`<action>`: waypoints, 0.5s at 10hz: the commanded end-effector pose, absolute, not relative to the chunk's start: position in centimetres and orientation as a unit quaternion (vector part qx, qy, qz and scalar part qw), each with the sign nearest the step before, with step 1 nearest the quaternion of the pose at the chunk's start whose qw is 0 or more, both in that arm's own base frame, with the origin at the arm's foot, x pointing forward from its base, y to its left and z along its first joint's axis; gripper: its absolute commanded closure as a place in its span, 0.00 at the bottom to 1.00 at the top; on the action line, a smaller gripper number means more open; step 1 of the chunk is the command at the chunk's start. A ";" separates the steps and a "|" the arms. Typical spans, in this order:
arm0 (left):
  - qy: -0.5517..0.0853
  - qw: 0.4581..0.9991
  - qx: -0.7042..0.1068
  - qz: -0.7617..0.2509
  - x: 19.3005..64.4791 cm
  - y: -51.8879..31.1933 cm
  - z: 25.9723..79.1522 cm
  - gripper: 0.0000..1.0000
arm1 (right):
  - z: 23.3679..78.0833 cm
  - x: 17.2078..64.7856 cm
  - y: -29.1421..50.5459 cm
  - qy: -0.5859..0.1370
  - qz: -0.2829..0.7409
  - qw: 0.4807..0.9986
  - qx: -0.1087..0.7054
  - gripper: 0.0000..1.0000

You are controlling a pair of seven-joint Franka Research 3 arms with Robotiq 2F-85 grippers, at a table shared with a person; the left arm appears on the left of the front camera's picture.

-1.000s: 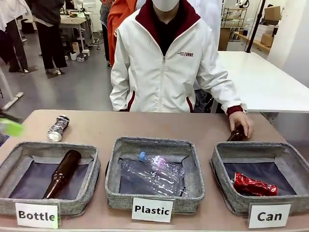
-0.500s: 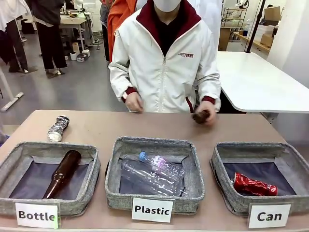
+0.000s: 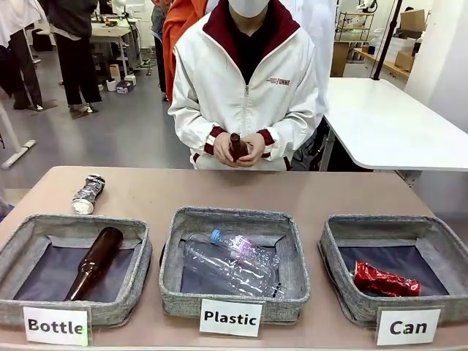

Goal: Sort the can waste into the basket.
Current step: Pick up the can waste from the table and place it in the right Fabric basket.

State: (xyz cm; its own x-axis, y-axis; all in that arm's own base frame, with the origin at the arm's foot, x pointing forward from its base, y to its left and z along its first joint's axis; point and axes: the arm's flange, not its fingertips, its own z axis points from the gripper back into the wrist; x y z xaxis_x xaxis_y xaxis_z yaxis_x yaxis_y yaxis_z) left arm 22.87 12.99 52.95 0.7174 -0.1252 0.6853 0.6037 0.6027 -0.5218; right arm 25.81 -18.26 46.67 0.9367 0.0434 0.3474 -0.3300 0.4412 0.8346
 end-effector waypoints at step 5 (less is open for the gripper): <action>-0.309 0.839 -0.390 -0.222 22.4 13.2 52.6 0.16 | 46.7 25.8 -18.3 -0.139 0.111 0.837 0.517 0.00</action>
